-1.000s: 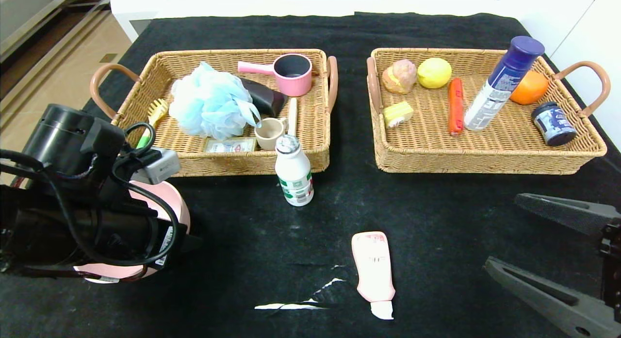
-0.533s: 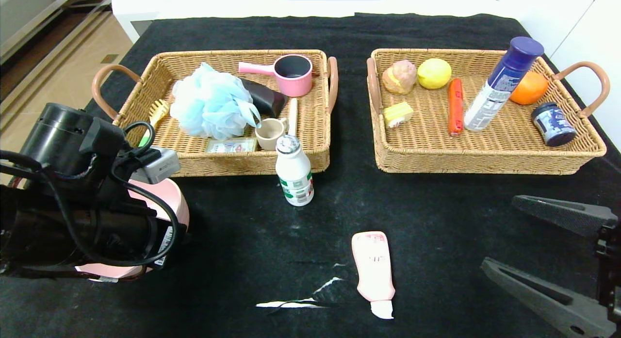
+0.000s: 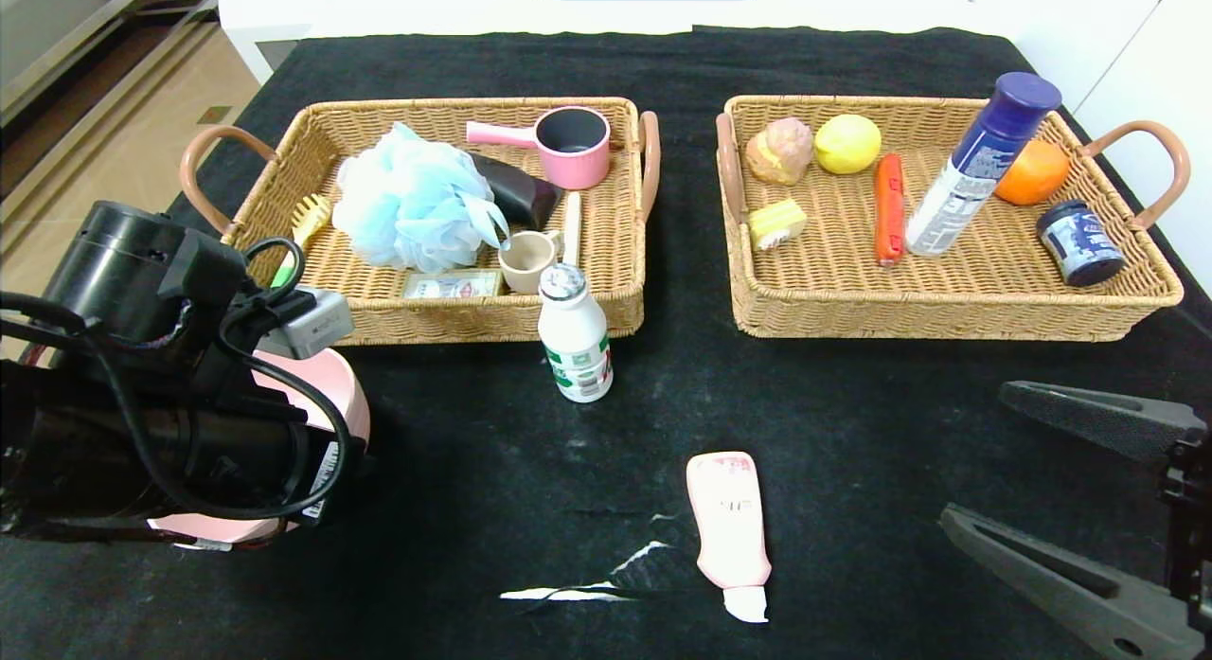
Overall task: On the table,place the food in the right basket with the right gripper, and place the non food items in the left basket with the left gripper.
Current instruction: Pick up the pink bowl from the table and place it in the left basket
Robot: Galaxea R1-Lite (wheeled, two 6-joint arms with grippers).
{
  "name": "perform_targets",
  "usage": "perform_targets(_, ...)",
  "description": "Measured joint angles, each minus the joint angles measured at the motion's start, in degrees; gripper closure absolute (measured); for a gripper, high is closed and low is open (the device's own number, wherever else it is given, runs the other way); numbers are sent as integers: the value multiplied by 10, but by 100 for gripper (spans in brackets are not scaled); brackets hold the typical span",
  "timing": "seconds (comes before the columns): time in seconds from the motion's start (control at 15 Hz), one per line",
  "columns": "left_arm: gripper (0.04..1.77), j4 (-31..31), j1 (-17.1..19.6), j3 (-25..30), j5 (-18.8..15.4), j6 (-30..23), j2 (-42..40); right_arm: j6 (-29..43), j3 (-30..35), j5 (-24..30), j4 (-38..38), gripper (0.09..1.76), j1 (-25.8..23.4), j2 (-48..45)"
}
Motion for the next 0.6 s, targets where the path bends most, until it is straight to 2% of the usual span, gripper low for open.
perform_targets(0.33,165,2,-1,-4,1,2,-4,0,0,0,1,14,0,0)
perform_targets(0.6,165,7,-9,-9,19,7,-24,0,0,0,0,14,-2,2)
